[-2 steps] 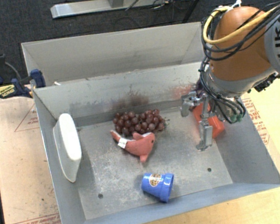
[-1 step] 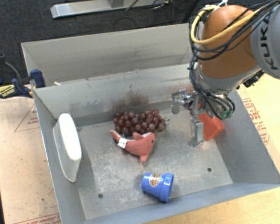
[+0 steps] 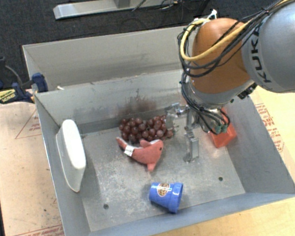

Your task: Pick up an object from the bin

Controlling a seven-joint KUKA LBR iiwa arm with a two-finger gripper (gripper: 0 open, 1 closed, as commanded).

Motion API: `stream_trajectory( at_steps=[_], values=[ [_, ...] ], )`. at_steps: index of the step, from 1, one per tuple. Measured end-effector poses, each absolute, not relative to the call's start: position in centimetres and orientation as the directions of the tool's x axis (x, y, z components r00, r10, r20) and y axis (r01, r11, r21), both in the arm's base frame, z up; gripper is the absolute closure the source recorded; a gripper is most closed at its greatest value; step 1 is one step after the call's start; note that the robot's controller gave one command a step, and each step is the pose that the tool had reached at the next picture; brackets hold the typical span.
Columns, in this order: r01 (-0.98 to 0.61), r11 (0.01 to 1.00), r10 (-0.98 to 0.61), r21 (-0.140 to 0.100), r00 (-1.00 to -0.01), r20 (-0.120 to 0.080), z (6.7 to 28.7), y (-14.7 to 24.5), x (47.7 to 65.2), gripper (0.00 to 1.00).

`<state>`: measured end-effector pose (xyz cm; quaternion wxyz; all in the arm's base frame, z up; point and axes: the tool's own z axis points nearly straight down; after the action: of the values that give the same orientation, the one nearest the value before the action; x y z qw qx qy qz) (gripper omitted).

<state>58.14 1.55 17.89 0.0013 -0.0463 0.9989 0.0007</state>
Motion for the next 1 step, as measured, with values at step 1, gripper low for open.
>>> stream_trajectory(
  at_steps=[1],
  values=[
    [0.06, 0.998, 0.06, 0.002, -0.998, -0.004, 17.34, 2.45, 59.59, 0.0]
  ],
)
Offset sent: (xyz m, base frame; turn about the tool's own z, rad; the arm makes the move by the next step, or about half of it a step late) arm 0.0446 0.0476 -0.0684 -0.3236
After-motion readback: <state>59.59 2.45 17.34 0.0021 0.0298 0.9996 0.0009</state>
